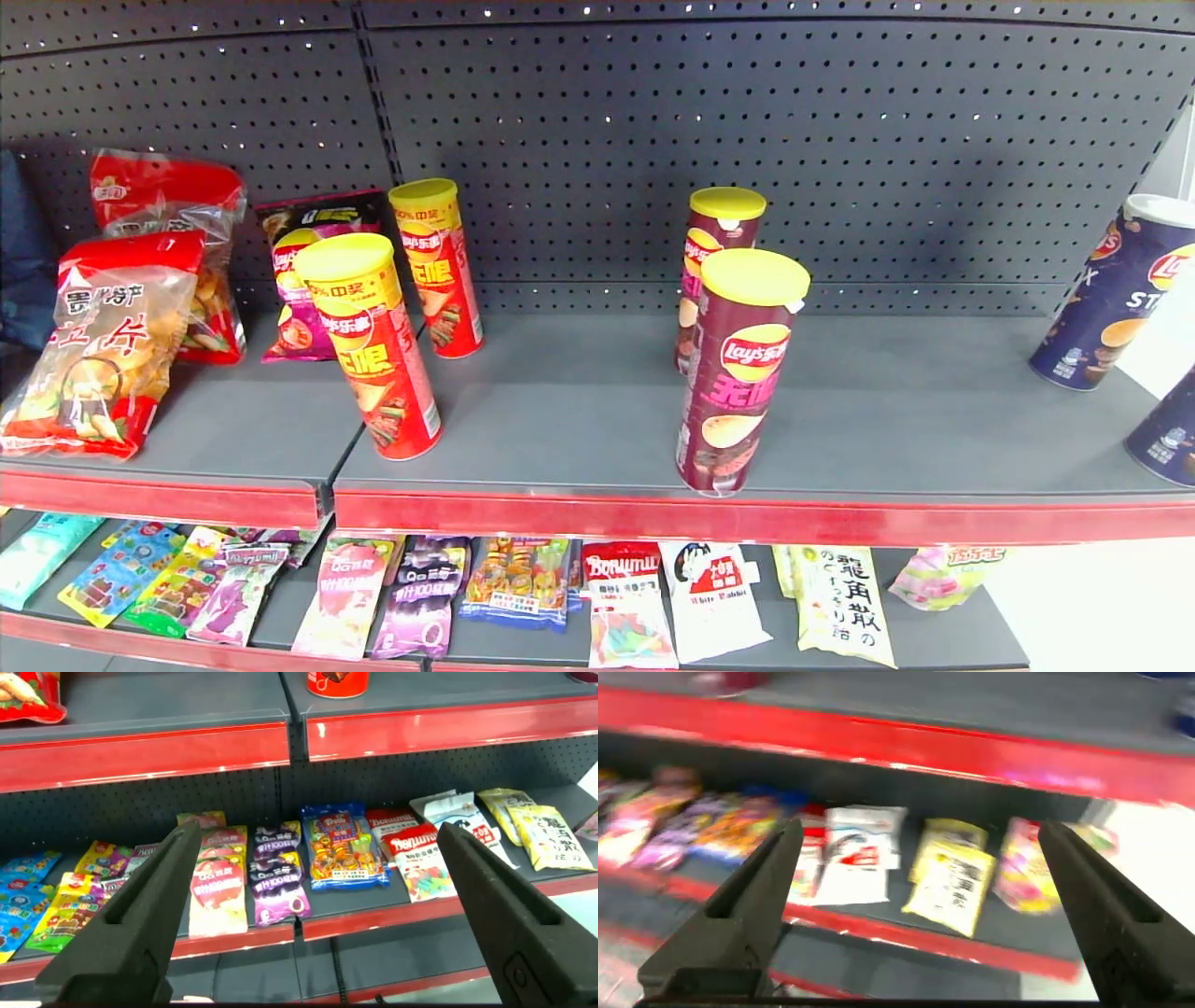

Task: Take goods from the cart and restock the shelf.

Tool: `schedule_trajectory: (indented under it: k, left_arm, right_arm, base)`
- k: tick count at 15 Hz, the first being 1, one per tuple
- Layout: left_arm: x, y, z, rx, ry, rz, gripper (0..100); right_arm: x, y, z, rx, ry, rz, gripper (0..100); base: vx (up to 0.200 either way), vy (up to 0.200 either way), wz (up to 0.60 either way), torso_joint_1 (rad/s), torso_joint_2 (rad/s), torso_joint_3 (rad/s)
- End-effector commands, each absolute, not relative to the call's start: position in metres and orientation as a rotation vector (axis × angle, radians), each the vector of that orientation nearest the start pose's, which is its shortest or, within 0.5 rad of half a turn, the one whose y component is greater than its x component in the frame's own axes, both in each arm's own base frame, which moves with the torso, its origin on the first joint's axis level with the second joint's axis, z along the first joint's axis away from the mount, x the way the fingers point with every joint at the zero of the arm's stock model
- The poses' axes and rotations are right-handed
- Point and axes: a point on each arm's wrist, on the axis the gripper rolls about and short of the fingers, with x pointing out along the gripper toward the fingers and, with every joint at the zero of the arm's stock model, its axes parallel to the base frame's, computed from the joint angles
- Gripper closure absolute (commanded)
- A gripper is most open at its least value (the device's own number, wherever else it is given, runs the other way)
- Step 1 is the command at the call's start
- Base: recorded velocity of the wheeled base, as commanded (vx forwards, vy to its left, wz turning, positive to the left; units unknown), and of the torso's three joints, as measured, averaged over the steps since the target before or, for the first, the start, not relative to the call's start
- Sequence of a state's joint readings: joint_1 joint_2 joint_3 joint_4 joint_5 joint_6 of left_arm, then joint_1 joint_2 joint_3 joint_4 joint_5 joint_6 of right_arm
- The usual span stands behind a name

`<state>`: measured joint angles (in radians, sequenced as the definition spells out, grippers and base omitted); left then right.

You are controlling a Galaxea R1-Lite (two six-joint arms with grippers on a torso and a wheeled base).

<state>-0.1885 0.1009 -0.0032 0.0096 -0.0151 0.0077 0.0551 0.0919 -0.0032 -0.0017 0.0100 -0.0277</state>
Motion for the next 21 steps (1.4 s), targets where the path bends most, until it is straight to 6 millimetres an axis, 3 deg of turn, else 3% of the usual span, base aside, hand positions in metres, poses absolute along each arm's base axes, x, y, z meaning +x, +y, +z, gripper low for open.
schedule_trajectory:
  k: [1,15,18,21]
  left_arm:
    - [-0.0151,0.0025,0.0773,0.017,0.106,-0.204,0]
    - [-0.0151,0.0025,0.0773,0.017,0.106,-0.204,0]
    - [-0.0150,0.0025,0.0774,0.017,0.108,-0.204,0]
    - [-0.0151,0.0025,0.0773,0.017,0.106,-0.204,0]
  right_arm:
    - [-0.0216,0.0004,0.0761,-0.031,0.012,0.037,0]
    - [-0.0227,0.0009,0.0755,-0.003,0.001,0.048,0]
    - [-0.0227,0.0009,0.0755,-0.005,0.001,0.048,0]
    - [-0.0227,0.0009,0.0757,-0.005,0.000,0.048,0]
  base:
    - [0.000,0.000,0.00,0.000,0.00,0.000]
    - [0.000,0.000,0.00,0.000,0.00,0.000]
    - [0.000,0.000,-0.60,0.002,0.00,0.001]
    - [0.000,0.000,0.00,0.000,0.00,0.000]
